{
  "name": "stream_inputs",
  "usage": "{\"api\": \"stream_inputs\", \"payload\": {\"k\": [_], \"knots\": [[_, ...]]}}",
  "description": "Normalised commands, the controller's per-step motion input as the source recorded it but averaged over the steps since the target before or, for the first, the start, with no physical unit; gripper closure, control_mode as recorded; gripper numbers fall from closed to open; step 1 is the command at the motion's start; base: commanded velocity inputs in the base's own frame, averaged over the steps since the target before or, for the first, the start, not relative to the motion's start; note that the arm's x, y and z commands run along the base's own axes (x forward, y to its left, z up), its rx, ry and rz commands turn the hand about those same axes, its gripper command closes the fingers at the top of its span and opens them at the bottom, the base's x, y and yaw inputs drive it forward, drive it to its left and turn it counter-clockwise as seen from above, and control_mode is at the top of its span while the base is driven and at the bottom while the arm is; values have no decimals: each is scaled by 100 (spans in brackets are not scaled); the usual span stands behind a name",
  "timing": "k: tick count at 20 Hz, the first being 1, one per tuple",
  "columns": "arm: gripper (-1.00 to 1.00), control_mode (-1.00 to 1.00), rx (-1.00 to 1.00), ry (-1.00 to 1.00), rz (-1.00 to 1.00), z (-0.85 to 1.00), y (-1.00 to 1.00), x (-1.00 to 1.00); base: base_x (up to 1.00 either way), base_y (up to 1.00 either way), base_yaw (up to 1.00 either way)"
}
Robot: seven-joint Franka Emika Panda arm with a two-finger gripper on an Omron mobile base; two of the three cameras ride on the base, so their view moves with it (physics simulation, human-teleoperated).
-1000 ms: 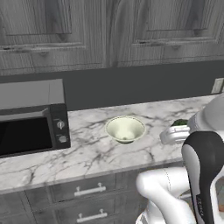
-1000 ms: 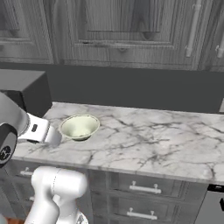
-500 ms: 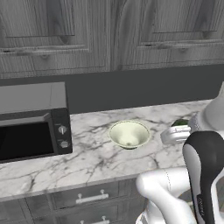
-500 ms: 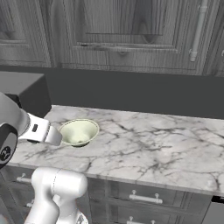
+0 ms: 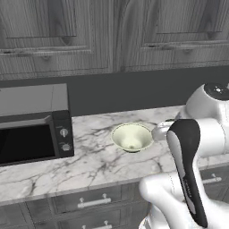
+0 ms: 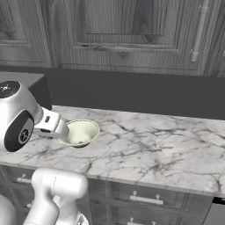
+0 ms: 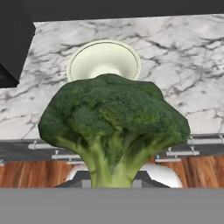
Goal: Take the mushroom, broccoli, and mushroom from the freezer and place them in the bowl on the counter.
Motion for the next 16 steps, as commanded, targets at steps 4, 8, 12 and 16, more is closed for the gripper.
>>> {"api": "stream_inputs", "payload": {"k": [4, 8, 12, 16], "knots": [[100, -100, 0, 11, 0, -53, 9, 66, 0, 0, 0], [100, -100, 0, 6, 0, -79, 6, 63, 0, 0, 0], [100, -100, 0, 6, 0, -63, 4, 64, 0, 0, 0], [100, -100, 0, 14, 0, -28, 5, 82, 0, 0, 0]]}}
